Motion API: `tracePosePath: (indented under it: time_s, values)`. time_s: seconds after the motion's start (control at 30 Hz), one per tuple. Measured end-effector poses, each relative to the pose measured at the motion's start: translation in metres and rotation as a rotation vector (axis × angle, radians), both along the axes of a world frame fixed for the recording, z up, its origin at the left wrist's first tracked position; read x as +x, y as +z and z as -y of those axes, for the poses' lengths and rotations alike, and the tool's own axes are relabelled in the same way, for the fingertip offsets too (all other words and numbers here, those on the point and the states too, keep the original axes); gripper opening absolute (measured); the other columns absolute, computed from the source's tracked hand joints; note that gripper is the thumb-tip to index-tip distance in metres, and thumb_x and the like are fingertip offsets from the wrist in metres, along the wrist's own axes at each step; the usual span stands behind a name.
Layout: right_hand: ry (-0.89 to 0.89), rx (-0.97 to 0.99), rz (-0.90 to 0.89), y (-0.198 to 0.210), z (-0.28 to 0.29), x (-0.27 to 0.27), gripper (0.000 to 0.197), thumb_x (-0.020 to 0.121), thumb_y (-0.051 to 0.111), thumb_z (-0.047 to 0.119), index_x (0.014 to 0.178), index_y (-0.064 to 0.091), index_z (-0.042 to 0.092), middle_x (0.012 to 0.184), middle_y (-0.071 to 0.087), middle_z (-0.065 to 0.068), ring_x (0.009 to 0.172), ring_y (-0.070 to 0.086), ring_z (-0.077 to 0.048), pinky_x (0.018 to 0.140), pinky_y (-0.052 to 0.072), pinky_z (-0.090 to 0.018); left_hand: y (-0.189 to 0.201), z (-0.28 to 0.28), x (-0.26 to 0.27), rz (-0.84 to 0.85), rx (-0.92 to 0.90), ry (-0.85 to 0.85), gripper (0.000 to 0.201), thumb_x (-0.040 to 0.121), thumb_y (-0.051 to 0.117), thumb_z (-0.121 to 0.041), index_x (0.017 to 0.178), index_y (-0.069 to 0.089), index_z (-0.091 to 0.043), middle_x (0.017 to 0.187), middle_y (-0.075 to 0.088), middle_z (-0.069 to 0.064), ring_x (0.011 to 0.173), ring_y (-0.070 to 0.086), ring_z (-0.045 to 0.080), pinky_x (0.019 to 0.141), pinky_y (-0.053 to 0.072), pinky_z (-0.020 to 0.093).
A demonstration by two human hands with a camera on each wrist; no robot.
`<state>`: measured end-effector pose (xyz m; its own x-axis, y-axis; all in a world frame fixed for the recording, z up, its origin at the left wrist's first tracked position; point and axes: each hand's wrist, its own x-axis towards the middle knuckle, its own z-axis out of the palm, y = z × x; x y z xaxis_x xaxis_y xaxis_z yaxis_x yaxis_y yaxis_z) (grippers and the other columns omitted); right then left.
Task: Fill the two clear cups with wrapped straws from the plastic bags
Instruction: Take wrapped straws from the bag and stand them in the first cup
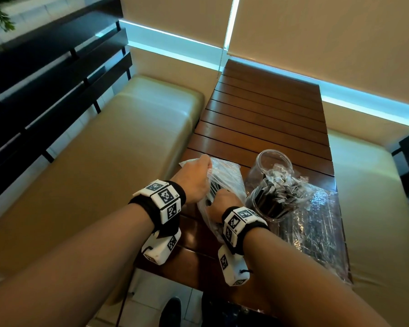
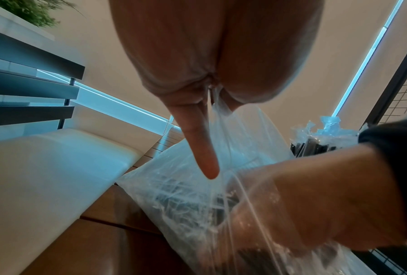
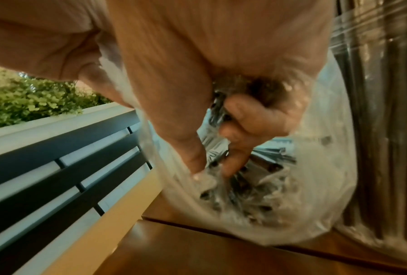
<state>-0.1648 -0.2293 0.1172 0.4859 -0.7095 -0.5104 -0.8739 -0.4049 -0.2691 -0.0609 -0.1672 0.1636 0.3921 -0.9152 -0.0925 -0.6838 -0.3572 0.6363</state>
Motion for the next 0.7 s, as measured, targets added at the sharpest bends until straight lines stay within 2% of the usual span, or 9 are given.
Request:
tracePosePath:
  time_s: [0.13, 0.27, 0.37, 0.43, 0.5, 0.53, 0.6, 0.7]
  values:
    - [0.06, -0.046, -0.032, 0.005, -0.002, -0.005, 0.027, 0.09, 0.056, 0.042, 0.095, 0.053, 0.015, 0.099, 0.061, -0.004, 0.085, 0.056, -0.021, 0.075, 0.05, -0.032, -0.003, 0.0, -0.002, -0.008, -0.012, 0.007, 0.019, 0.086, 0.055, -0.001, 0.098, 0.046, -0.012, 0.087, 0.053, 0.0, 0.074, 0.05, 0.016, 0.063, 0.044, 0.028]
    - [0.098, -0.065, -0.046, 0.014, -0.002, -0.008, 0.039, 0.091, 0.054, 0.046, 0.11, 0.06, 0.012, 0.107, 0.065, -0.007, 0.099, 0.062, -0.025, 0.083, 0.053, -0.034, -0.008, -0.001, 0.0, -0.005, -0.026, 0.024, 0.021, 0.083, 0.056, 0.0, 0.094, 0.044, -0.014, 0.081, 0.05, -0.005, 0.068, 0.045, 0.008, 0.055, 0.038, 0.021]
    - [0.12, -0.067, -0.054, 0.014, -0.002, -0.008, 0.042, 0.091, 0.055, 0.048, 0.112, 0.06, 0.012, 0.109, 0.065, -0.007, 0.102, 0.063, -0.025, 0.082, 0.051, -0.033, -0.009, 0.0, 0.001, 0.001, -0.023, 0.022, 0.02, 0.084, 0.054, 0.0, 0.092, 0.043, -0.014, 0.081, 0.049, -0.006, 0.068, 0.045, 0.009, 0.054, 0.035, 0.021]
    - [0.165, -0.066, -0.081, 0.011, -0.002, -0.007, 0.034, 0.091, 0.058, 0.04, 0.109, 0.06, 0.011, 0.109, 0.065, -0.007, 0.1, 0.063, -0.025, 0.077, 0.05, -0.033, -0.008, 0.0, 0.0, -0.003, -0.025, 0.02, 0.019, 0.083, 0.056, 0.0, 0.093, 0.044, -0.013, 0.081, 0.049, -0.005, 0.069, 0.046, 0.01, 0.053, 0.035, 0.019]
    - [0.206, -0.085, -0.119, 0.008, -0.003, -0.005, 0.022, 0.092, 0.061, 0.027, 0.107, 0.061, 0.011, 0.11, 0.066, -0.008, 0.099, 0.063, -0.024, 0.075, 0.049, -0.032, -0.007, 0.0, -0.002, -0.009, -0.028, 0.018, 0.022, 0.082, 0.058, 0.0, 0.094, 0.044, -0.012, 0.083, 0.051, -0.003, 0.073, 0.049, 0.016, 0.055, 0.036, 0.022]
    - [0.208, -0.088, -0.122, 0.005, -0.003, -0.005, 0.021, 0.092, 0.061, 0.026, 0.107, 0.062, 0.011, 0.109, 0.066, -0.008, 0.098, 0.063, -0.024, 0.075, 0.049, -0.032, -0.007, -0.001, -0.003, -0.011, -0.028, 0.015, 0.022, 0.083, 0.059, 0.0, 0.094, 0.044, -0.012, 0.084, 0.051, -0.002, 0.075, 0.05, 0.017, 0.057, 0.037, 0.024]
    - [0.19, -0.095, -0.117, 0.002, -0.005, -0.004, 0.025, 0.092, 0.06, 0.035, 0.104, 0.062, 0.013, 0.107, 0.066, -0.007, 0.093, 0.063, -0.022, 0.072, 0.049, -0.032, -0.007, -0.002, -0.004, -0.008, -0.024, 0.015, 0.021, 0.084, 0.058, -0.001, 0.095, 0.044, -0.012, 0.086, 0.052, -0.001, 0.076, 0.05, 0.017, 0.06, 0.039, 0.024]
    - [0.171, -0.095, -0.101, 0.004, -0.006, -0.004, 0.043, 0.09, 0.055, 0.056, 0.098, 0.061, 0.014, 0.102, 0.067, -0.005, 0.086, 0.061, -0.022, 0.071, 0.049, -0.032, -0.006, -0.005, -0.001, 0.003, -0.028, 0.024, 0.019, 0.085, 0.056, -0.001, 0.095, 0.044, -0.012, 0.089, 0.054, 0.002, 0.078, 0.052, 0.02, 0.065, 0.043, 0.029]
